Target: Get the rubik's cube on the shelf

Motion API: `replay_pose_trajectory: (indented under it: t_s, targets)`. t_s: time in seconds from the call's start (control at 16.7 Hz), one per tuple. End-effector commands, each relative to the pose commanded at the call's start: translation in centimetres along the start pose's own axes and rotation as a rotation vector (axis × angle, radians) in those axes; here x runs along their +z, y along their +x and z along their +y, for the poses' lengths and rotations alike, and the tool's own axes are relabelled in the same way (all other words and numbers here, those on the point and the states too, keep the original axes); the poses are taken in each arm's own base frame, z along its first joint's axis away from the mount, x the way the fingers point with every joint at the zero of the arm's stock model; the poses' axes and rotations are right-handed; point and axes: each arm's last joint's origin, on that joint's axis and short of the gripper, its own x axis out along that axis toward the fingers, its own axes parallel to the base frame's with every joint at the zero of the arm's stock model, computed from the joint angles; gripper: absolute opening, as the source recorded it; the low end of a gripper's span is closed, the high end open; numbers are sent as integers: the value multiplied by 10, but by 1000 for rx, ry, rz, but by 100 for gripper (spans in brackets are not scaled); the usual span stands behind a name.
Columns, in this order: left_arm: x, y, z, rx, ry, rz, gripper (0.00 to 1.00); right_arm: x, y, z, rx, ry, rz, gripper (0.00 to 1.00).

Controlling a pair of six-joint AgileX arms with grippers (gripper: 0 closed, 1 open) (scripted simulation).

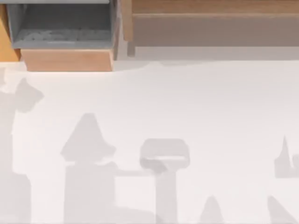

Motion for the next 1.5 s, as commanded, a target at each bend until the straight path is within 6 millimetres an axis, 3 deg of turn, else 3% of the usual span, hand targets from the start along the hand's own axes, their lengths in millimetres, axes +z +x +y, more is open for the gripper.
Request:
replay_pose_trajectory:
  t_s: [0.3, 0.6, 0.9, 1.32, 1.5]
  targets:
    - [-55, 80, 6, 13, 312, -23, 100, 0, 0, 0, 0, 0, 0, 100]
    - [-119, 131, -10, 37, 567, -51, 100, 0, 0, 0, 0, 0, 0, 100]
    - [-157, 152, -25, 55, 706, -70, 100, 0, 0, 0, 0, 0, 0, 100]
    - [-158, 154, -28, 53, 713, -73, 100, 0, 0, 0, 0, 0, 0, 100]
    - [-158, 164, -26, 57, 715, -71, 100, 0, 0, 0, 0, 0, 0, 100]
